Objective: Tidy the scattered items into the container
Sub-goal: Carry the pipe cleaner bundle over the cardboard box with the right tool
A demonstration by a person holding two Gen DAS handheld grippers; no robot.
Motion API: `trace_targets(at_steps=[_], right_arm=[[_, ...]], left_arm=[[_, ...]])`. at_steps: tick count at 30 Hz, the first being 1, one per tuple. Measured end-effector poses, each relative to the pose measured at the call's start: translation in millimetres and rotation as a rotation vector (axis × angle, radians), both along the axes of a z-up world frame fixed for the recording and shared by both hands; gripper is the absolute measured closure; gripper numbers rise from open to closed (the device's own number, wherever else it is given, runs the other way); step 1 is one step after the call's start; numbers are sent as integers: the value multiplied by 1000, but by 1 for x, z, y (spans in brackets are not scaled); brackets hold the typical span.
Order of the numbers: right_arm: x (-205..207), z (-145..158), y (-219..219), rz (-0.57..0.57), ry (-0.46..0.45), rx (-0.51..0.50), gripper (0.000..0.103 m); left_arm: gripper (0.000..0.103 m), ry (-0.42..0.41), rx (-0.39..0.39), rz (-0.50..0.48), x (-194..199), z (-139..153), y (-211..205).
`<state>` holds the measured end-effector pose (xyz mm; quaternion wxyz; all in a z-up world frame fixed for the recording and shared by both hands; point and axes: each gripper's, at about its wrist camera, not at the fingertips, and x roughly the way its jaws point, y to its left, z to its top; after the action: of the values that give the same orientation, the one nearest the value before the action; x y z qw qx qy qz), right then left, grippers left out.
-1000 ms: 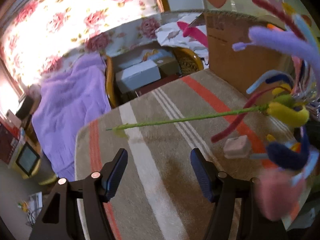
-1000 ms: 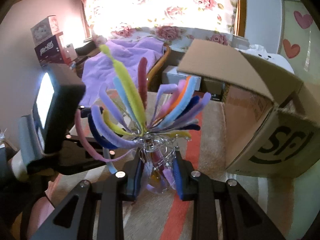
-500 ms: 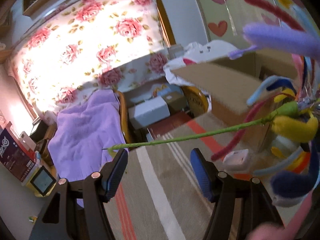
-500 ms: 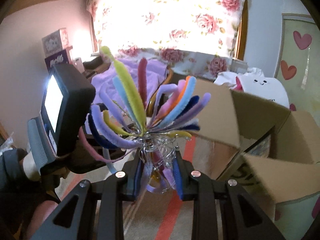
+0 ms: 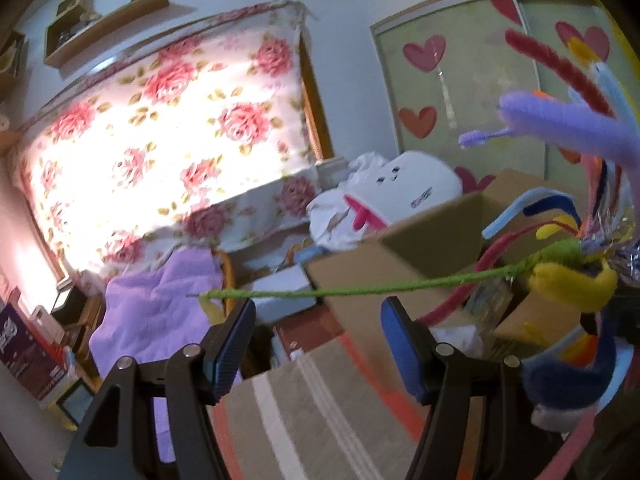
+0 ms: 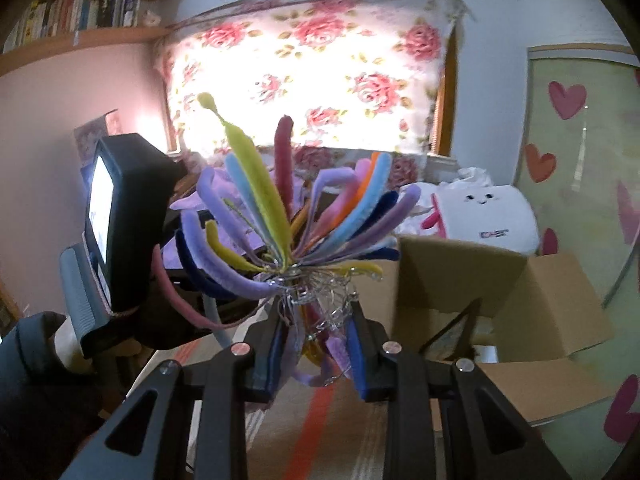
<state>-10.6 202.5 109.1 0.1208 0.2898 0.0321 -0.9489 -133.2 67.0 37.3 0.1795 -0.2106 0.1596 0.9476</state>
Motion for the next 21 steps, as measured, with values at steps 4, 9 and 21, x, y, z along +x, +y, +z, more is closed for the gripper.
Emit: trace_targets(at_steps=[4,9,21], right_arm=[[2,19,25,-42,16,4,73],[0,34,63,-90,8,-17,73],[-14,47,162,-252,-38,-25,73]], left_arm=[[34,22,2,-46,-1,16,31],[34,28,12,-100,-5,29,73],[34,-36,20,-206,-23,29,182]])
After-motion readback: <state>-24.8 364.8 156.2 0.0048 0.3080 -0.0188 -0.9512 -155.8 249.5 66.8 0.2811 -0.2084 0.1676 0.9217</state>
